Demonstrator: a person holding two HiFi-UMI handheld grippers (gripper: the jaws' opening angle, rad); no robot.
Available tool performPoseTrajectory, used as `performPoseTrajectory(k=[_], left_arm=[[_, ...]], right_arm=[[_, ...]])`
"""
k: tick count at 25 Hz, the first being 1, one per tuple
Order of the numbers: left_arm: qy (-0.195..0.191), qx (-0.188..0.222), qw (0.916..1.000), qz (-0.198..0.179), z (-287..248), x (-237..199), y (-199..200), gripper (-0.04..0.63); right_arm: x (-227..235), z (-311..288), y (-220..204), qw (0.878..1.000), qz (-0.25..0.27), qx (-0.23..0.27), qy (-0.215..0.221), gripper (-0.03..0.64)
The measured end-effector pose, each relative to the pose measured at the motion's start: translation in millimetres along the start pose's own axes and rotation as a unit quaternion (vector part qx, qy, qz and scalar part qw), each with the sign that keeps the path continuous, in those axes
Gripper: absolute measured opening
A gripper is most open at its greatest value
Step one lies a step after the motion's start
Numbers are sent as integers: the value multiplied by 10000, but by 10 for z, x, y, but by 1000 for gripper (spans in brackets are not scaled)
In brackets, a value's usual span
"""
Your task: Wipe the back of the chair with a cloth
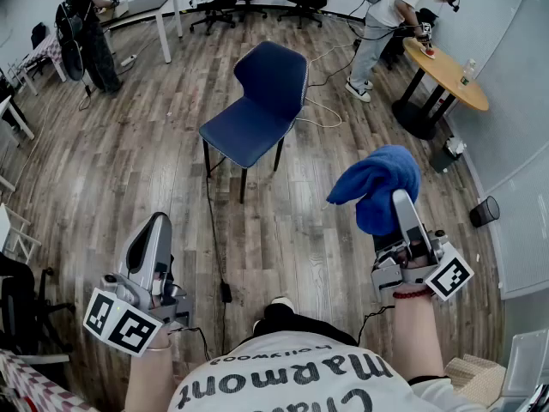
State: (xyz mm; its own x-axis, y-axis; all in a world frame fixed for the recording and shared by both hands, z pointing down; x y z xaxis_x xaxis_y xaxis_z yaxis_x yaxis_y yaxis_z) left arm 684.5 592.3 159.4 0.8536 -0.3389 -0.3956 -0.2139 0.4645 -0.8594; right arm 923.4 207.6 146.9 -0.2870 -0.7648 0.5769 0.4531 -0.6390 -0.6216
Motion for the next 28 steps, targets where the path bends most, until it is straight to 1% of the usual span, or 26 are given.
performPoseTrajectory(k=[9,13,16,19,24,28], left_arm=[[48,36,10000,5,42,-121,108,9],[125,35,9999,13,65,-227,127,9],[218,107,9997,61,89,-274,145,9],[258,127,9995,122,94,-311,126,8],[356,45,9993,88,11,-426,89,9],[453,105,9989,-61,-169,-514,105,8]], right_arm=[[-63,-159,-89,9999,99,-79,93,127],[-33,-281,-203,9996,140,-238,108,127],[-2,-381,-257,9988,195,-418,147,129],[80,-500,-337,9981,198,-549,179,130],[330,-784,-530,9974,-23,-666,277,129],[548,-1096,-615,9962,-121,-742,436,130]])
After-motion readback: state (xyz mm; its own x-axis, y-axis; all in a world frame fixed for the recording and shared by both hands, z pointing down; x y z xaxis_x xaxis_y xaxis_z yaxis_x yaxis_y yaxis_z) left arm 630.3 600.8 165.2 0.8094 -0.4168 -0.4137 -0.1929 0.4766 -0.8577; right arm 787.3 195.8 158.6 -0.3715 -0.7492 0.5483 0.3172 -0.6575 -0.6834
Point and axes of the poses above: the fingertips, and each gripper's own axes: z backward along the fingers, x to its right, y out of its top, the point moved 10 cm from there along z, backward along the fingers, and after that the axes turned 10 degrees about x, right-handed, at the moved point
